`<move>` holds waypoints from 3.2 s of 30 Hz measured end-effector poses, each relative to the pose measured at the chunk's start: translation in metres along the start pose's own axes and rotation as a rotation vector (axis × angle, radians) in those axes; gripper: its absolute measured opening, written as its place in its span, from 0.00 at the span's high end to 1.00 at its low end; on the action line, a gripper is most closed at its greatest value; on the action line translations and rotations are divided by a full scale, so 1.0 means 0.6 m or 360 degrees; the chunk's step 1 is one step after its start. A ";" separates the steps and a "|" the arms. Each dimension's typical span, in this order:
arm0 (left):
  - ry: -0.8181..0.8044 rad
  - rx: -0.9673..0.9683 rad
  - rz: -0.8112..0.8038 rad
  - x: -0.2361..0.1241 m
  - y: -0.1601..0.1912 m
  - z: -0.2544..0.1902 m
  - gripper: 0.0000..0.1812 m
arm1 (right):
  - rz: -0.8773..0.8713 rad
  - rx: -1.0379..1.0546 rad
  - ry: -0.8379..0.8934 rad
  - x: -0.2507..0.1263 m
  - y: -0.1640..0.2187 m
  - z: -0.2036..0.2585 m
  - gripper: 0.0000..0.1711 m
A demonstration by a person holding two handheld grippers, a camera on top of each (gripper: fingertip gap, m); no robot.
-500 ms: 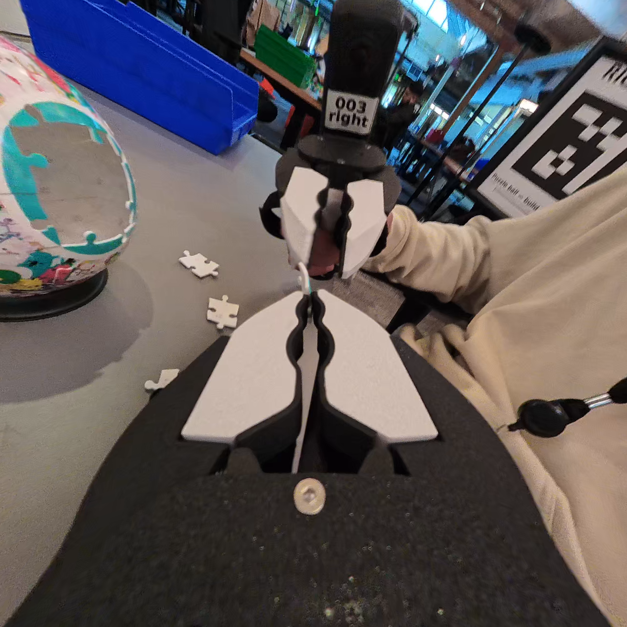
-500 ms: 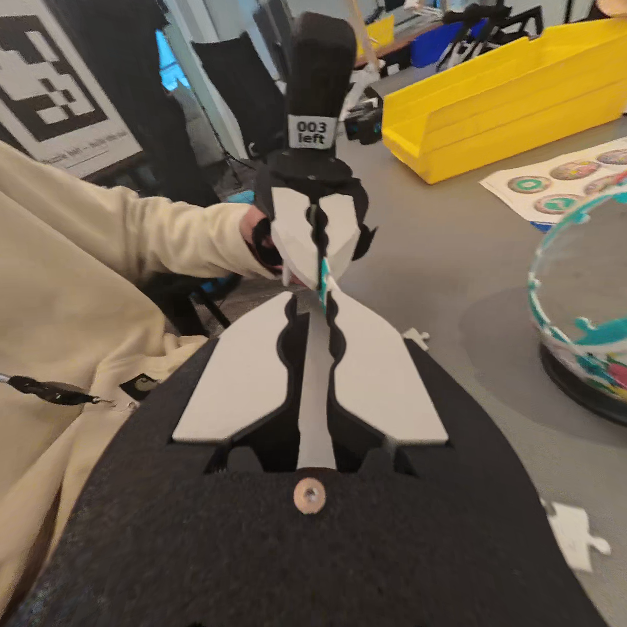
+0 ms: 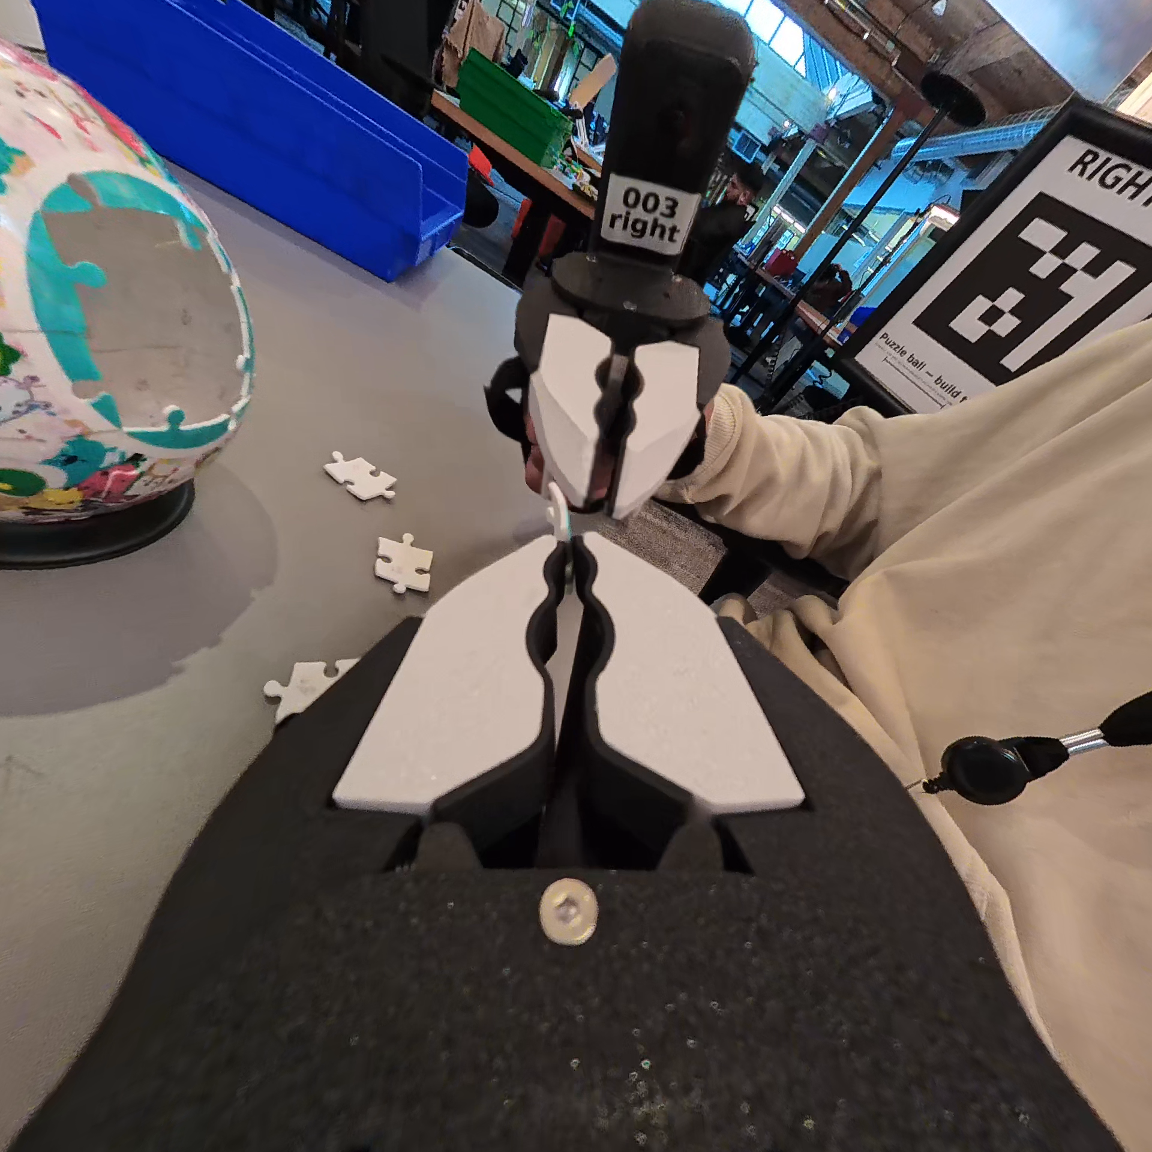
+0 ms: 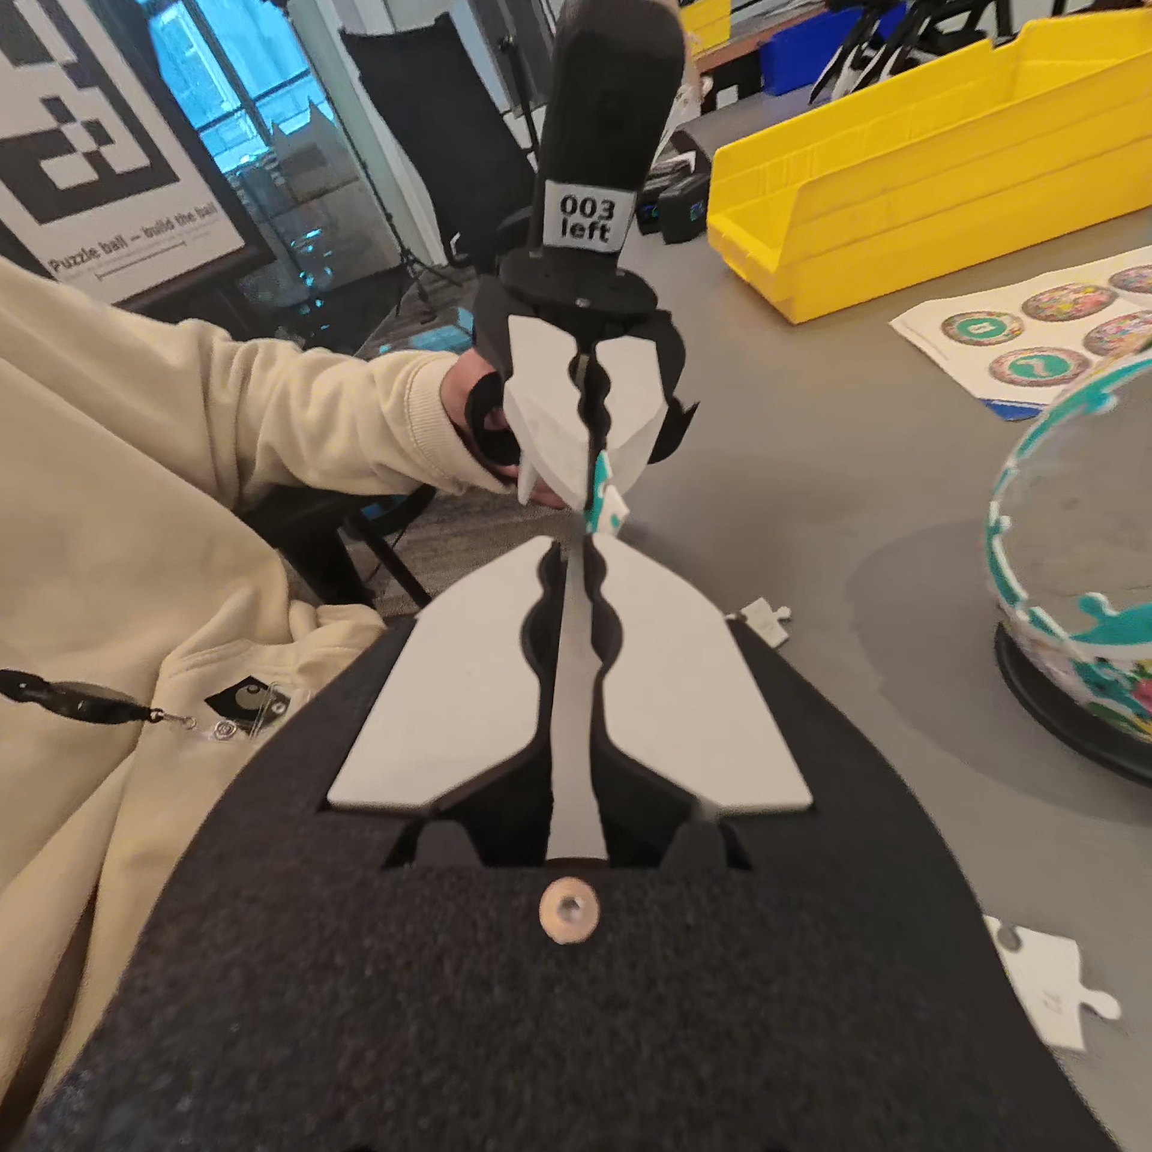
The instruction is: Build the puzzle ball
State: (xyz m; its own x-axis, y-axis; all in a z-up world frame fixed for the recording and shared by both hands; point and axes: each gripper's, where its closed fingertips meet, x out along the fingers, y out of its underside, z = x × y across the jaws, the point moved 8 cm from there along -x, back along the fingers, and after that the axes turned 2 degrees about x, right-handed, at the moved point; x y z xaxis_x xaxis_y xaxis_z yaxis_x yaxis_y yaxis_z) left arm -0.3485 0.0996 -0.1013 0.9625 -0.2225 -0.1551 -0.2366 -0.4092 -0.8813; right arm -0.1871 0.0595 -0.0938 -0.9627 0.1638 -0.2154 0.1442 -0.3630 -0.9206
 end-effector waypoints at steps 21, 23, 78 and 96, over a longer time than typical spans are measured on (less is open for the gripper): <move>0.0059 0.0032 0.0088 0.015 0.010 -0.009 0.99 | -0.0031 0.0058 -0.0007 -0.007 0.001 -0.007 0.94; 0.0077 0.0039 0.0090 0.017 0.010 -0.012 0.99 | 0.0023 0.0041 -0.0026 0.000 0.006 -0.004 0.94; -0.0625 0.0114 -0.0035 0.002 -0.001 0.058 0.95 | 0.0360 -0.0008 0.0819 0.007 -0.060 -0.142 0.98; -0.1047 0.0426 0.0054 0.059 -0.036 0.110 1.00 | 0.0419 -0.0189 0.0993 0.016 -0.050 -0.137 0.97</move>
State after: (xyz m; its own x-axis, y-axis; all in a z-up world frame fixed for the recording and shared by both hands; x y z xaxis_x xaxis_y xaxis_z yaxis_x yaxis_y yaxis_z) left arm -0.3004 0.1591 -0.1173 0.8555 0.3838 -0.3477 -0.3085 -0.1615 -0.9374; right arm -0.1819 0.1473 -0.0953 -0.5854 0.5944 -0.5514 0.4137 -0.3659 -0.8337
